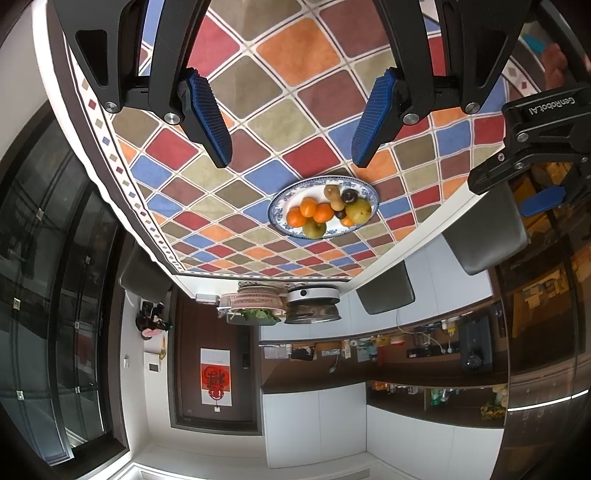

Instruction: Organize fruits

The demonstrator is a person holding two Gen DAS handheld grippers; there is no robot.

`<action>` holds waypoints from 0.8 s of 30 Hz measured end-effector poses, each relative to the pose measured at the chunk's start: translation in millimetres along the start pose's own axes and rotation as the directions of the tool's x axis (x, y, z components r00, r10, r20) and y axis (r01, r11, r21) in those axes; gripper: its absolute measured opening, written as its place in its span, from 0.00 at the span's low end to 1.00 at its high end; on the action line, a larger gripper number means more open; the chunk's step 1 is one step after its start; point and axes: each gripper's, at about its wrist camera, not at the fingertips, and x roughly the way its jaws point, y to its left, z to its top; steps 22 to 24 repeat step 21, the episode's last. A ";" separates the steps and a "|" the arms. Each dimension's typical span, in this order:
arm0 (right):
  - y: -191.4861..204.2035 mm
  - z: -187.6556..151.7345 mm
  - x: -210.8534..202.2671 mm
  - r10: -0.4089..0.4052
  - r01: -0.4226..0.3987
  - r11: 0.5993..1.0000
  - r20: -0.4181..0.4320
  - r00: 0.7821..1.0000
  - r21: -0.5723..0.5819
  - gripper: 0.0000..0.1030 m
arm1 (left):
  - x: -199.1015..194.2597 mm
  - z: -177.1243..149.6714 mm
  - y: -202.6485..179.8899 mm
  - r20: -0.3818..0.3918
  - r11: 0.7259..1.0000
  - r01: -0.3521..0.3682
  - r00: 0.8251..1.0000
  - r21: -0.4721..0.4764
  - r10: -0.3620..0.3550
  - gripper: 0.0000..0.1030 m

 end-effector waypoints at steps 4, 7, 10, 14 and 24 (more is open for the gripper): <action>0.2 0.0 0.0 0.000 0.000 1.000 -0.001 1.000 0.000 0.66 | -0.6 -0.4 0.5 0.000 1.000 0.002 1.000 -0.001 -0.002 0.97; -0.5 -0.6 0.2 0.001 -0.001 1.000 -0.002 1.000 -0.001 0.66 | -0.7 -0.4 0.7 0.002 1.000 0.000 1.000 -0.003 0.000 0.97; -0.7 -0.6 0.0 0.000 0.000 1.000 -0.002 1.000 -0.001 0.66 | -0.5 -0.4 0.6 0.002 1.000 0.001 1.000 -0.005 -0.001 0.97; -1.6 -2.9 2.1 0.000 0.000 1.000 -0.007 1.000 0.000 0.66 | 0.6 -1.3 -1.2 -0.002 1.000 0.006 1.000 -0.008 -0.006 0.97; -2.0 -5.3 3.9 0.000 0.000 1.000 -0.012 1.000 -0.005 0.66 | 3.3 -2.4 -1.8 -0.013 1.000 0.012 1.000 -0.022 -0.013 0.97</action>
